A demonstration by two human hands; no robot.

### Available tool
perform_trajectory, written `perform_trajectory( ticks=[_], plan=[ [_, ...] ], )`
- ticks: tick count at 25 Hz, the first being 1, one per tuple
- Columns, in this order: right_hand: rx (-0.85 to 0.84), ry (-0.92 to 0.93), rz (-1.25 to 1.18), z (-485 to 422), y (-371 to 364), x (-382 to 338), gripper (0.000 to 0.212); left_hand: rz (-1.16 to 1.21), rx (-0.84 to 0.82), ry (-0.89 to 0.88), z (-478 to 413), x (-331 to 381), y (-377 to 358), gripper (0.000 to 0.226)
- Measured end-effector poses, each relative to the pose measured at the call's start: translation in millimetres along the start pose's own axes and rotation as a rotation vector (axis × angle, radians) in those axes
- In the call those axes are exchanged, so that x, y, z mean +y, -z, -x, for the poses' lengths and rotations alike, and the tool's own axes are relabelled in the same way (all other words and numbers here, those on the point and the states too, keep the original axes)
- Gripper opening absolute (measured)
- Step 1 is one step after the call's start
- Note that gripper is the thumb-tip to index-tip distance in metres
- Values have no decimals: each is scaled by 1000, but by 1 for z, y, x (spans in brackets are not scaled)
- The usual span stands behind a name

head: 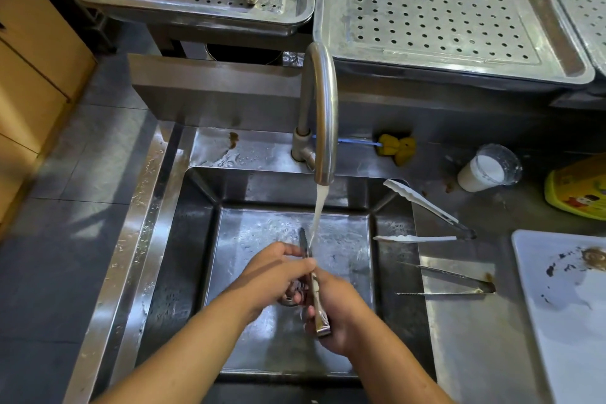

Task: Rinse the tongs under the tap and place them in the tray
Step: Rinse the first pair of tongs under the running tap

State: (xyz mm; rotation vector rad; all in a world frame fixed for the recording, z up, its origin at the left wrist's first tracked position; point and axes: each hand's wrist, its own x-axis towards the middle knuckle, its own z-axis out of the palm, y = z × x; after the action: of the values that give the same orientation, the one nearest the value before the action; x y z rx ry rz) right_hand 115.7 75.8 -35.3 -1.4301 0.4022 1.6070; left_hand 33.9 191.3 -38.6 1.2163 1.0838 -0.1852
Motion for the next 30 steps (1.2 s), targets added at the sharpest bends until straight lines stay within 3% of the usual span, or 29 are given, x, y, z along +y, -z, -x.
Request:
perform_trajectory(
  ticks=[5,8,10,14,16,18,20,21,24,27,30],
  plan=[
    [-108,-40,-93,13,16,-10,19,99,-1,-5,-24,26,-9,20],
    [-136,-32,-89,18,12,-20,29,116,-87,-16,-25,30,-11,17],
    [-132,-17,-96,17,9,-22,33,167,10,10,-28,29,-13,32],
    [-126,70,-138,17,7,-13,27,55,23,-10,-30,26,-12,20],
    [-97,129,-202,19,7,-6,19,-143,136,-15,-34,24,-13,9],
    [-17,211,-87,20,8,-5,24,-211,95,10,-35,22,-14,7],
    [130,309,164,22,10,-6,23,-147,-100,53,-32,20,-18,14],
    [185,343,247,22,11,-7,21,-135,-118,73,-33,19,-20,15],
    [233,361,309,26,12,-9,26,-154,103,61,-41,21,-22,29],
    [258,320,287,25,15,-8,32,-112,11,65,-37,22,-23,25],
    [247,302,264,20,18,-4,34,0,55,103,-32,20,-24,38]
  ],
)
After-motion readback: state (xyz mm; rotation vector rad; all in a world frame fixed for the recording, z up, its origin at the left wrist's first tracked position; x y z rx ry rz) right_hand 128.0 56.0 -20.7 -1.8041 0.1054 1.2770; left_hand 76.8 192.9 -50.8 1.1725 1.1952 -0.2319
